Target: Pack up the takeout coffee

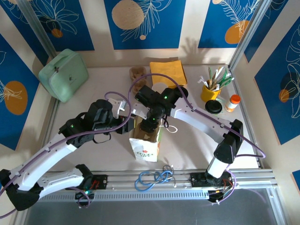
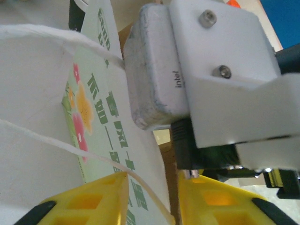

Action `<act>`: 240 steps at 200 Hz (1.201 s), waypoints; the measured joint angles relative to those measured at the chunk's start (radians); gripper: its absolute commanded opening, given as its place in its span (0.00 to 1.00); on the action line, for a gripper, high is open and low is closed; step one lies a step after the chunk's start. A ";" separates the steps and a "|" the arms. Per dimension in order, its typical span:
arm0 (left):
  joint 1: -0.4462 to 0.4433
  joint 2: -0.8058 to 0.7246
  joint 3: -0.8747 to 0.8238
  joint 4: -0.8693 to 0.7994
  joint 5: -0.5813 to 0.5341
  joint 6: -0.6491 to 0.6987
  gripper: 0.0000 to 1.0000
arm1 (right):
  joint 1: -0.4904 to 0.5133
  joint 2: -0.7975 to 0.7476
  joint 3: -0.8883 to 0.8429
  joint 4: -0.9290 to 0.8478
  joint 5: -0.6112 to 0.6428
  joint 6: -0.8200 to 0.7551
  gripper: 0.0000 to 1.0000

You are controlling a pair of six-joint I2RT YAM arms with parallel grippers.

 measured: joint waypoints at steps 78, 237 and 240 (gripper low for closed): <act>-0.002 0.007 -0.014 0.000 -0.035 0.011 0.18 | -0.012 -0.006 -0.031 0.017 -0.028 0.000 0.43; -0.002 0.019 -0.014 0.030 -0.071 0.000 0.06 | -0.040 -0.009 -0.103 0.051 -0.069 -0.038 0.43; -0.002 0.019 -0.014 0.031 -0.073 0.000 0.05 | -0.040 -0.009 -0.104 0.051 -0.068 -0.038 0.44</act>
